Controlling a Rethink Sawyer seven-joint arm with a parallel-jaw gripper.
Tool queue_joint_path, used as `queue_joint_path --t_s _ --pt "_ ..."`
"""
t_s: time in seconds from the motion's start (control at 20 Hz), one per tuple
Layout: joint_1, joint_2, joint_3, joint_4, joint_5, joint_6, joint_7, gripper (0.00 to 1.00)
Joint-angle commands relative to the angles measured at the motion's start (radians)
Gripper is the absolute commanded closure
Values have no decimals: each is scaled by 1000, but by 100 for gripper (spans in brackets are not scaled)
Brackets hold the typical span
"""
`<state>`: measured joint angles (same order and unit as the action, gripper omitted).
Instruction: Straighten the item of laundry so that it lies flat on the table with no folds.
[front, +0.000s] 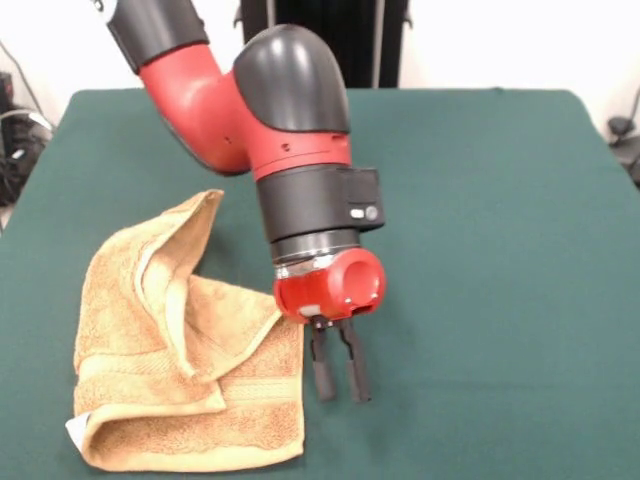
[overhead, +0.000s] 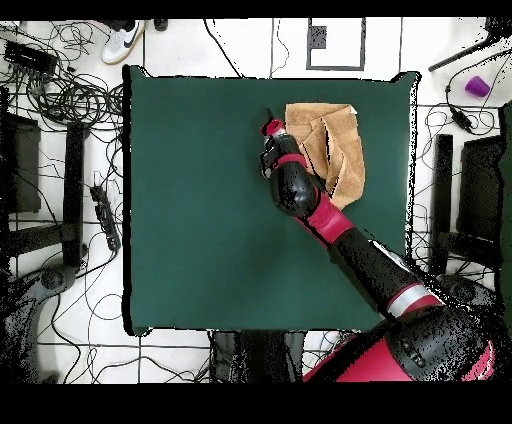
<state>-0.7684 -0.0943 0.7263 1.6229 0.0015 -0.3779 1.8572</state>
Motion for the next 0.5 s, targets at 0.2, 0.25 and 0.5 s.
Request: queue_joint_path --t_s 0.2,0.25,0.5 --pt "-49 40 70 26 -19 118 203 0" --pt "-83 35 71 30 -33 161 172 0" --pt "-174 -164 -1 107 2 381 92 0"
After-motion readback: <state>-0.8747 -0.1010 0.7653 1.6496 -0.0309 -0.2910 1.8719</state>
